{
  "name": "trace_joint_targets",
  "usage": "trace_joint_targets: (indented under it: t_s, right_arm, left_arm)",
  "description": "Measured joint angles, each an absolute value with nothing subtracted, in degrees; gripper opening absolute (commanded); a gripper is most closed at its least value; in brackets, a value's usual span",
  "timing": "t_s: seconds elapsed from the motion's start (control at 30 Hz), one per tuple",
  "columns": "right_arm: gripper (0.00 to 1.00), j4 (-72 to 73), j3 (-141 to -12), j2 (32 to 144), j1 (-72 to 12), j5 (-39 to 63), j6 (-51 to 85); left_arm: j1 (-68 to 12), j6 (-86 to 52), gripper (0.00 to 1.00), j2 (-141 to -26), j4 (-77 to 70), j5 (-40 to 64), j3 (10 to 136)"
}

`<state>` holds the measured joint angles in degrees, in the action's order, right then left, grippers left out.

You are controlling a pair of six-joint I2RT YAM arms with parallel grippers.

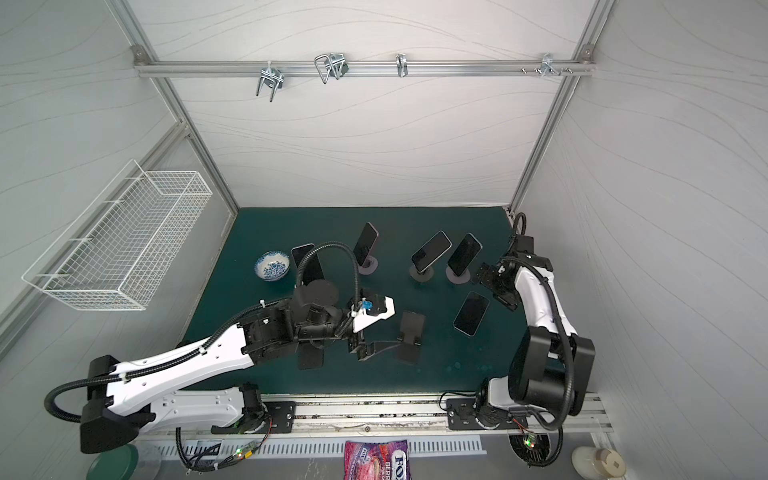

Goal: Remove the phone from the phone stand
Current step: Place the phone to the middle-right of the table.

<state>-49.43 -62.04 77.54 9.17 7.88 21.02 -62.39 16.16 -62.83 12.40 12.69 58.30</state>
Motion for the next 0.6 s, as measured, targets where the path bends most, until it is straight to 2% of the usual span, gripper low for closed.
trace_joint_targets:
  t_s: [0.23, 0.6]
  right_arm:
    - [0.94, -55.1, -69.1, 70.2, -1.3, 7.4, 21.5]
    - [0.91, -57.5, -81.0, 70.6, -24.1, 0.3, 21.9]
  left_arm:
    - [-62.4, 10.9, 0.89, -59.4, 19.7, 3.2, 63.3]
    - [-62.4, -3.5, 0.88, -58.1, 33.3, -15.8, 68.2]
